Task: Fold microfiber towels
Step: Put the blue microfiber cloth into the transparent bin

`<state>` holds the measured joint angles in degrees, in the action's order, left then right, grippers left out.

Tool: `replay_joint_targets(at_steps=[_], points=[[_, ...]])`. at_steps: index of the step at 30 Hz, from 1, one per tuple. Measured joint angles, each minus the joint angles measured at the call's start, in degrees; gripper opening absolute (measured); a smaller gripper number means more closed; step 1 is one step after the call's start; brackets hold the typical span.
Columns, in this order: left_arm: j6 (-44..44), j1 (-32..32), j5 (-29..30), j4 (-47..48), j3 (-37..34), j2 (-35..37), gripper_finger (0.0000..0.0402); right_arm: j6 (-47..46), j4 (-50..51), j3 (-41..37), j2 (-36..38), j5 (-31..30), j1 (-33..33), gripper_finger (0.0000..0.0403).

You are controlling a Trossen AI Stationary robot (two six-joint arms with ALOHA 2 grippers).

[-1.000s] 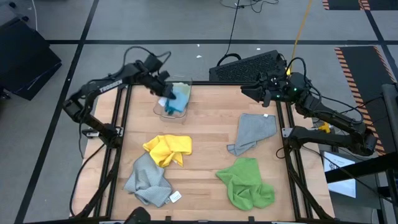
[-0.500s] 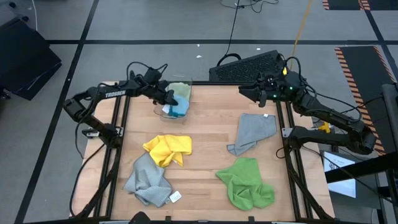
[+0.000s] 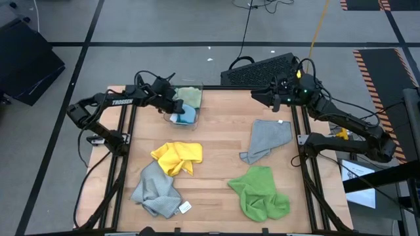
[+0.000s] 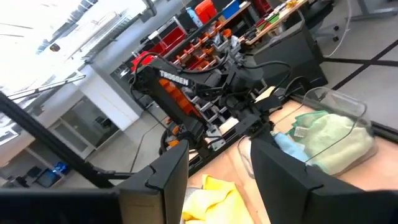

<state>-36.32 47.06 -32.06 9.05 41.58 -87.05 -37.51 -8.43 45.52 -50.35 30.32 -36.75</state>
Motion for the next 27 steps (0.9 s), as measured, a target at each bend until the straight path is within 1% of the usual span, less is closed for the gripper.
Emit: replay_joint_targets(at_steps=[2, 3, 8, 10, 12, 14, 16, 18, 24, 27], points=[[0.0, -0.05, 0.51, -0.1, 0.0, 0.0, 0.0048, -0.72, -0.2, 0.0, 0.02, 0.87, -0.4, 0.0164], [0.0, -0.08, 0.52, -0.09, 0.0, 0.02, 0.006, -0.94, -0.21, 0.0, 0.02, 1.39, -0.48, 0.0164], [-0.03, -0.63, 0.84, -0.08, 0.26, 0.31, 0.0159, -1.21, -0.28, 0.0, 0.02, 1.53, -0.46, 0.0164], [0.24, -0.23, -0.41, 0.23, 0.31, 0.64, 0.0195, -1.59, -0.28, 0.0, 0.02, 1.54, -0.46, 0.0164], [0.51, 0.71, -2.38, 1.05, 0.22, 1.43, 0.0222, -2.02, -0.3, 0.0, 0.02, 1.92, -0.46, 0.0164], [0.66, 1.21, -3.34, 3.53, 0.69, 2.1, 0.0239, -2.12, -0.3, 0.0, 0.02, 3.05, -0.46, 0.0164], [2.21, 1.93, -3.41, 8.59, 1.89, 3.36, 0.0245, -2.3, -0.3, 0.0, 0.02, 3.07, -0.46, 0.0164], [4.94, 2.31, -3.3, 12.55, 3.79, 4.13, 0.0244, -2.3, -0.3, 0.0, 0.02, 3.06, -0.46, 0.0164], [9.88, 2.85, -3.29, 21.12, 9.13, 5.52, 0.0216, -2.17, -0.3, 0.0, 0.02, 3.06, -0.46, 0.0164], [12.02, 2.85, -3.25, 28.46, 13.41, 5.42, 0.0201, -2.27, -0.3, 0.0, 0.02, 3.07, -0.46, 0.0164]])
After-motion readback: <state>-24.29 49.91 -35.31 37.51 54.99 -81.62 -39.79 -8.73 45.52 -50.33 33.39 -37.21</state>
